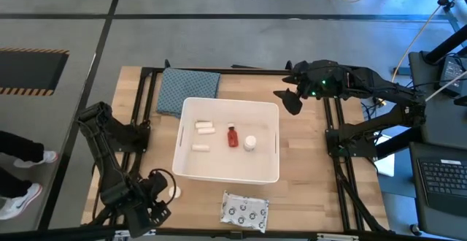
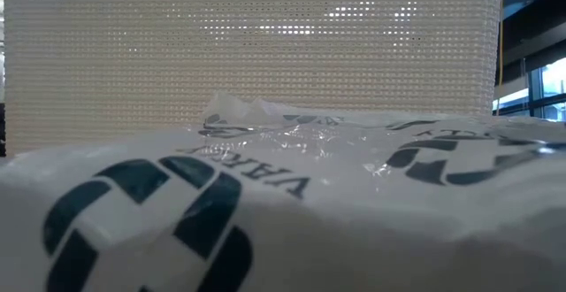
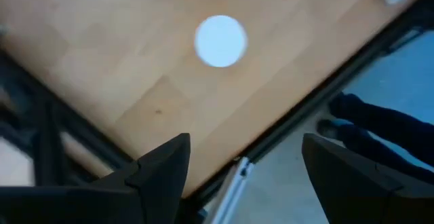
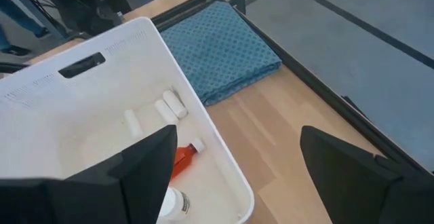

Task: Pick & place medical supplies in basket/bin
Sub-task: Put the yellow medicine bottle into the white basket

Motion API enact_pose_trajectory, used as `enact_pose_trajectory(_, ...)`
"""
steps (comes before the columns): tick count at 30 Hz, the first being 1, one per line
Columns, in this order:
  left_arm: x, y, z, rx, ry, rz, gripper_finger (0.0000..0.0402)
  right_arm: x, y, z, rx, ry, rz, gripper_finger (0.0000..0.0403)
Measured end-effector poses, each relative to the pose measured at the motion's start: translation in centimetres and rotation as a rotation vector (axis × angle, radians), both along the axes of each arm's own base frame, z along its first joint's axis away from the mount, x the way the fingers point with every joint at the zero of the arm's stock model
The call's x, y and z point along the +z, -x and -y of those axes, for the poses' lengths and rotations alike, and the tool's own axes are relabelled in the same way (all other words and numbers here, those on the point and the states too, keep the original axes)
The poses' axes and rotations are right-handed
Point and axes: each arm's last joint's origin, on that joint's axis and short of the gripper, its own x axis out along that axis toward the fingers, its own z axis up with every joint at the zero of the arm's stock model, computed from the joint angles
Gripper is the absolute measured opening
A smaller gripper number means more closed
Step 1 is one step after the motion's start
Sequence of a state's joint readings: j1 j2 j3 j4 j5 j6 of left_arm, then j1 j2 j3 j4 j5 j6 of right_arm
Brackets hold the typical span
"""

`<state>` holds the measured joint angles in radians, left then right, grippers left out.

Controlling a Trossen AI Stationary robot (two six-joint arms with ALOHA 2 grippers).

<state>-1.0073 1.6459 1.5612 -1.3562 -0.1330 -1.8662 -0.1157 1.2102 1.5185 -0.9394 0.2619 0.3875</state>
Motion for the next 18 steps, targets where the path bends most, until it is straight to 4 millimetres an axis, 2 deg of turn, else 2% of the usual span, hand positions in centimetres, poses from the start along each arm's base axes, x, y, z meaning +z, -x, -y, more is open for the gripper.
enact_pose_trajectory(5, -0.5, -0.2, 0.0, 0.037, -0.054, 0.020, 0.0275, -0.2, 0.1, 0.0, 0.001, -0.001, -0.021, 0.0312)
enact_pose_trajectory(18, -6.5, -2.4, 2.6, 0.127, -0.272, 0.000, 0.0275, -0.2, 0.1, 0.0, 0.003, 0.001, -0.026, 0.0312)
